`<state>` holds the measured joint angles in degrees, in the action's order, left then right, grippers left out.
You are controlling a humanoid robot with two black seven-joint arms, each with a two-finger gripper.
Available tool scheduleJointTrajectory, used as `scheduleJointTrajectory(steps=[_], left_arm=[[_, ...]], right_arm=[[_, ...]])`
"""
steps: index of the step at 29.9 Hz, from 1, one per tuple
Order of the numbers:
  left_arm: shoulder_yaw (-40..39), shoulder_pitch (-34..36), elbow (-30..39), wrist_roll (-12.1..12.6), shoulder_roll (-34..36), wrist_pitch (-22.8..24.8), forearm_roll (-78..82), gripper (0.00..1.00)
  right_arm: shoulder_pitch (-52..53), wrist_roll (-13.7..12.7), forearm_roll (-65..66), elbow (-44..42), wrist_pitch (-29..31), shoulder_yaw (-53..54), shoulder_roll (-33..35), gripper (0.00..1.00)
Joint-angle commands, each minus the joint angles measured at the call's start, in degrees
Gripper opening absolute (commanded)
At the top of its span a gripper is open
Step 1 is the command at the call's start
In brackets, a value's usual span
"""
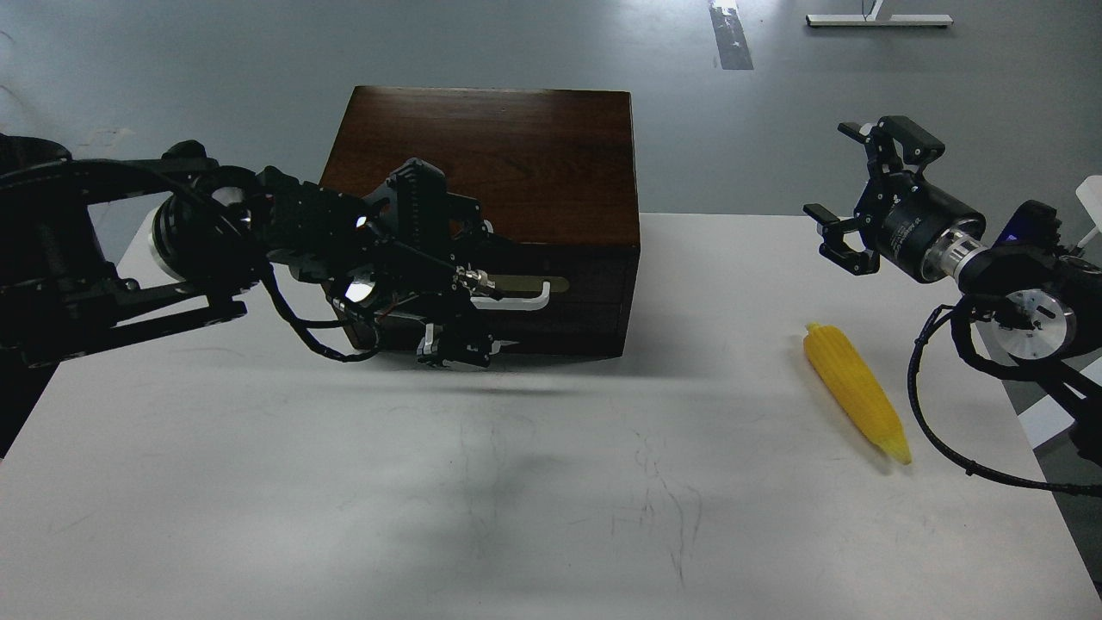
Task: Put corn in drawer with both arms
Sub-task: 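Hook the left gripper around the white handle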
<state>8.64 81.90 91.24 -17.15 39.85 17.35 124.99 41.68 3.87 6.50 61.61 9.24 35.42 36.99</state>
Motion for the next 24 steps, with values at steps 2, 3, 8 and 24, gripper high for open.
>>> scheduleJointTrajectory(steps=[2, 3, 8, 24], left_arm=[[0.06, 0.19, 2.1, 0.01, 0.84, 0.14, 0.01, 0.99], [0.06, 0.01, 1.75, 0.01, 0.84, 0.31, 0.01, 0.99], [0.24, -1.39, 0.0, 0.01, 0.58, 0.66, 0.01, 0.99], [0.15, -4.91, -3.7, 0.01, 0.14, 0.58, 0.01, 0.99]], right_arm=[[-0.19, 0.0, 0.0, 0.0, -0.01, 0.0, -0.16, 1.0], [-0.1, 0.0, 0.0, 0.0, -0.01, 0.0, -0.16, 1.0], [-0.1, 0.0, 0.0, 0.0, -0.01, 0.09, -0.25, 1.0], [-0.02, 0.09, 0.0, 0.0, -0.01, 0.18, -0.16, 1.0]])
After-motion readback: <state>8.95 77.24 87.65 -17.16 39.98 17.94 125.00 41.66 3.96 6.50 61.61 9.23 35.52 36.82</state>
